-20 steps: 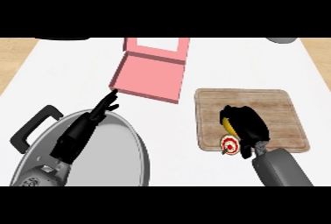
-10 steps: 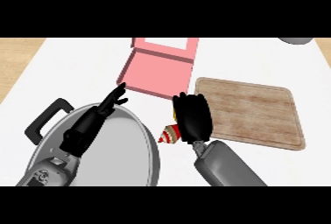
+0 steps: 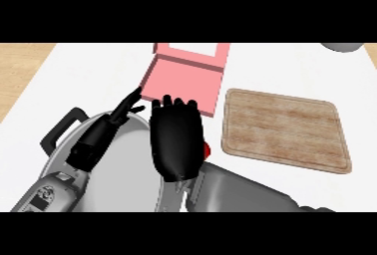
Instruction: Pick the lemon from the cutting board and place it in the cardboard box
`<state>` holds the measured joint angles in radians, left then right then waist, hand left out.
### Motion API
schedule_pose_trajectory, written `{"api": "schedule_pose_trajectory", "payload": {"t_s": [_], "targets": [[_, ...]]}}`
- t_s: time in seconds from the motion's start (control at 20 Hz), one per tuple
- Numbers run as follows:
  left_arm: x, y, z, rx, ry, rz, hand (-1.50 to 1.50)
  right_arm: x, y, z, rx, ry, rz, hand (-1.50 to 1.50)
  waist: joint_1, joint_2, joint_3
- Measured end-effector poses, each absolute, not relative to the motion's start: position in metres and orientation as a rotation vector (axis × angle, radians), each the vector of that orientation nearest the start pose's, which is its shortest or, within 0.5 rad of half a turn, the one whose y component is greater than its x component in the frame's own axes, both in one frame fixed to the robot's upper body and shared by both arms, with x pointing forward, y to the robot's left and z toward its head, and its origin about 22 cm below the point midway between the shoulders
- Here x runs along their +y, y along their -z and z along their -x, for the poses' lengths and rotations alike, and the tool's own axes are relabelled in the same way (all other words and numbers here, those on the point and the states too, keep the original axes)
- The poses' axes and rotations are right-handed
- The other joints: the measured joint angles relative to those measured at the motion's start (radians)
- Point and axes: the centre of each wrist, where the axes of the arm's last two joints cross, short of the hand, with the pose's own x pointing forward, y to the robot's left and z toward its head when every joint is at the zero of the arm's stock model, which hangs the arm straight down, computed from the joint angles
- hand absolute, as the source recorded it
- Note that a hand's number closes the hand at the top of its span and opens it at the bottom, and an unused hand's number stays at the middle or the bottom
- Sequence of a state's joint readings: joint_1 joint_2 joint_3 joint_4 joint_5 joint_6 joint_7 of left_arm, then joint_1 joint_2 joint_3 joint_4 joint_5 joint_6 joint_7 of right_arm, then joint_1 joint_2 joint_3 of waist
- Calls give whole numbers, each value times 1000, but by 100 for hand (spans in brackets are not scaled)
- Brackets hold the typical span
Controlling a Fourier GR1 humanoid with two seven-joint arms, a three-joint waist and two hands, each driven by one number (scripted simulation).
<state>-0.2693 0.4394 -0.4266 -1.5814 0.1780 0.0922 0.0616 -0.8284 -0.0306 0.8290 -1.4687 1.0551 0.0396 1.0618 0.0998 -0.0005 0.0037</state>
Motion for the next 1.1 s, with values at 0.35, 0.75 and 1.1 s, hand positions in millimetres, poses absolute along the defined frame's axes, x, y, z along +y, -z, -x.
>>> {"api": "schedule_pose_trajectory", "payload": {"t_s": [0.35, 0.75, 1.1], "targets": [[208, -58, -278, -1615, 545, 66, 0, 40, -182, -239, -1714, -987, 1156, 150, -14, -5, 1], [203, -56, -277, -1588, 528, 57, 0, 56, -224, -255, -1744, -881, 1194, 150, -32, -6, 6], [200, -56, -277, -1592, 517, 66, 0, 66, -253, -283, -1720, -815, 1206, 150, -33, 0, 6]]}}
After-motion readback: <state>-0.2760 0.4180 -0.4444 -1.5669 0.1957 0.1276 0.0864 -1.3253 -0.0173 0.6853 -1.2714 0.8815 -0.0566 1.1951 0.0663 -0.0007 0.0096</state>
